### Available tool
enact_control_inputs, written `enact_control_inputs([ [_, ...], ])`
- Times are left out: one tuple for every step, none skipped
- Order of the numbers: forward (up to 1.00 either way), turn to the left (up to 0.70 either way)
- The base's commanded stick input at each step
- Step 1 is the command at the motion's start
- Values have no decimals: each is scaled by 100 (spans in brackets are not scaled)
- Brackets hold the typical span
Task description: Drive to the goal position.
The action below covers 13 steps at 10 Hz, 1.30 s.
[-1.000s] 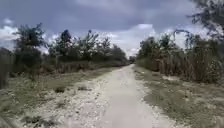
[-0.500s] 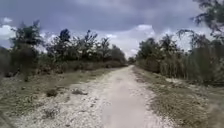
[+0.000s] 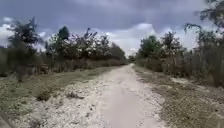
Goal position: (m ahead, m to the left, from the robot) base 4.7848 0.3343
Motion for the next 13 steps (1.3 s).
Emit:
enact_control_inputs([
  [50, 1],
  [50, 1],
  [50, 1],
  [50, 1],
  [50, 1],
  [50, 1],
  [50, 1],
  [50, 1],
  [50, 1],
  [50, 1],
  [50, 1],
  [50, 1],
  [50, 1],
])
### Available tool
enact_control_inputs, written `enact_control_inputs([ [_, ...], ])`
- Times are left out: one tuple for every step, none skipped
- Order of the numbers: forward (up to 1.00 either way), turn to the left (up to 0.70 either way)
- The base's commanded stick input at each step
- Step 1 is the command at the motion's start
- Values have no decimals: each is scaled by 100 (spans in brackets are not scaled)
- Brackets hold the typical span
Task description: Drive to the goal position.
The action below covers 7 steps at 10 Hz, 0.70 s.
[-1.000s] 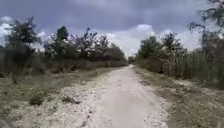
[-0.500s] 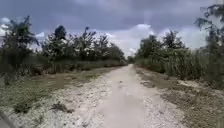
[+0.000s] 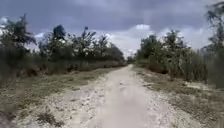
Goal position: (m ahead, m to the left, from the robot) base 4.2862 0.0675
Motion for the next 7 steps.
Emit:
enact_control_inputs([
  [50, 1],
  [50, 1],
  [50, 1],
  [50, 1],
  [50, 1],
  [50, 1],
  [50, 1],
])
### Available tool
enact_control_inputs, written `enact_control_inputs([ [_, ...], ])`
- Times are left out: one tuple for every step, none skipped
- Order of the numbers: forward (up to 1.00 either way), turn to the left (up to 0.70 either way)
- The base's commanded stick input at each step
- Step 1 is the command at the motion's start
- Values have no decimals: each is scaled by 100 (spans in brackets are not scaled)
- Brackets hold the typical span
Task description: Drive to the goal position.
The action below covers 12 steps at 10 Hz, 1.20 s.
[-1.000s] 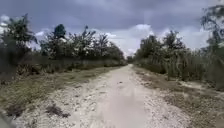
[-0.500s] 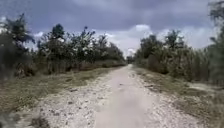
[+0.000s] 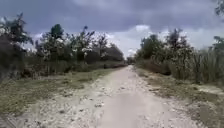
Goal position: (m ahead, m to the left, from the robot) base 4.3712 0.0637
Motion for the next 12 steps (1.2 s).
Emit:
enact_control_inputs([
  [50, 1],
  [50, 1],
  [50, 1],
  [50, 1],
  [50, 1],
  [50, 1],
  [50, 1],
  [50, 1],
  [50, 1],
  [50, 1],
  [50, 1],
  [50, 1],
])
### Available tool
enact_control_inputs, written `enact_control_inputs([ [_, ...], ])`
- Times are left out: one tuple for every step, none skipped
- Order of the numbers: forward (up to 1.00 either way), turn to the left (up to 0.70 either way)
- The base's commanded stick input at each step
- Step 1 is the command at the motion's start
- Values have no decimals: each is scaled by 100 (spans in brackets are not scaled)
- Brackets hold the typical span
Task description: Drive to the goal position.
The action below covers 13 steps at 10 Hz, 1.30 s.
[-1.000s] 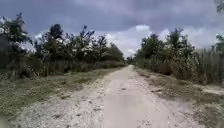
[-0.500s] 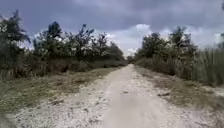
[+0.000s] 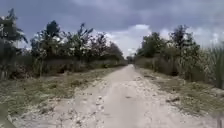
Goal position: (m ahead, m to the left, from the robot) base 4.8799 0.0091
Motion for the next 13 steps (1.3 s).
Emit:
enact_control_inputs([
  [50, 1],
  [50, 1],
  [50, 1],
  [50, 1],
  [50, 1],
  [50, 1],
  [50, 1],
  [50, 1],
  [50, 1],
  [50, 1],
  [50, 1],
  [50, 1],
  [50, 1],
])
